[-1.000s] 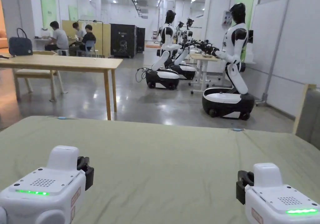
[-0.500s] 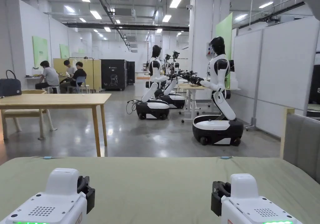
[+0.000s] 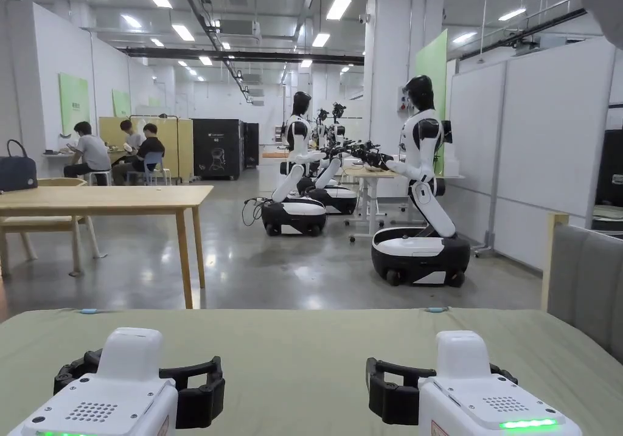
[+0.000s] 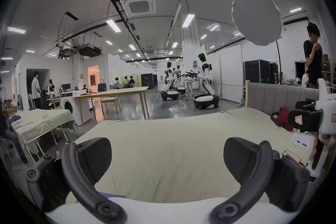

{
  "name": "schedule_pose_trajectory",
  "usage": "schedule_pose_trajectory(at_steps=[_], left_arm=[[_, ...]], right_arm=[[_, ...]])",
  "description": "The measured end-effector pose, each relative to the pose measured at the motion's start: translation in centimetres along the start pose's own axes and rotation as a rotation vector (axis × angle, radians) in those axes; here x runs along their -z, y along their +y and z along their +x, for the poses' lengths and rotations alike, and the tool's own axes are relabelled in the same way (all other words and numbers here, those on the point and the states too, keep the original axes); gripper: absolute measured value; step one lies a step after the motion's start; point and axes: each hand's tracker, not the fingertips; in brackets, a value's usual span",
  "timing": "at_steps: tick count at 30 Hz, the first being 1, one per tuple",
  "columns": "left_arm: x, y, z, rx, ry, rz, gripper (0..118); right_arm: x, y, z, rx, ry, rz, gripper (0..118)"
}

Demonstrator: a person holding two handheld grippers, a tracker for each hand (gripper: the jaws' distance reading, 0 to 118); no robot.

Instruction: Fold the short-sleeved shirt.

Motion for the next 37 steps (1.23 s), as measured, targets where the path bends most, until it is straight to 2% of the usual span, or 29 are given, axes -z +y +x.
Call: schedule_pose_trajectory(at_steps=[3, 6, 9, 18, 27, 37], left_arm=[[-0.1, -0.2, 0.1, -0.010, -0.005, 0.002, 118], [-0.2, -0.4, 0.1, -0.018, -0.004, 0.003, 118], [-0.1, -0.5, 0.1, -0.024, -0.011, -0.003, 118], [-0.1, -0.5, 0.2, -0.026, -0.008, -0.003, 118], [-0.2, -0.3, 0.3, -0.050, -0.013, -0.002, 118], [-0.3, -0.3, 1.1, -0.047, -0.023, -0.013, 118]], right_arm=[[0.3, 0.5, -0.6, 0.021, -0.015, -0.045, 118], [0.2, 0.6, -1.6, -0.044, -0.127, -0.034, 118], [0.2, 0.7, -2.4, -0.034, -0.181, -0.058, 118], [-0.6, 0.9, -1.5, 0.059, -0.071, -0.048, 118], [-1.5, 0.7, -1.8, -0.004, -0.106, -0.003, 118], [-1.8, 0.3, -1.2, 0.026, -0.110, 0.020, 118]])
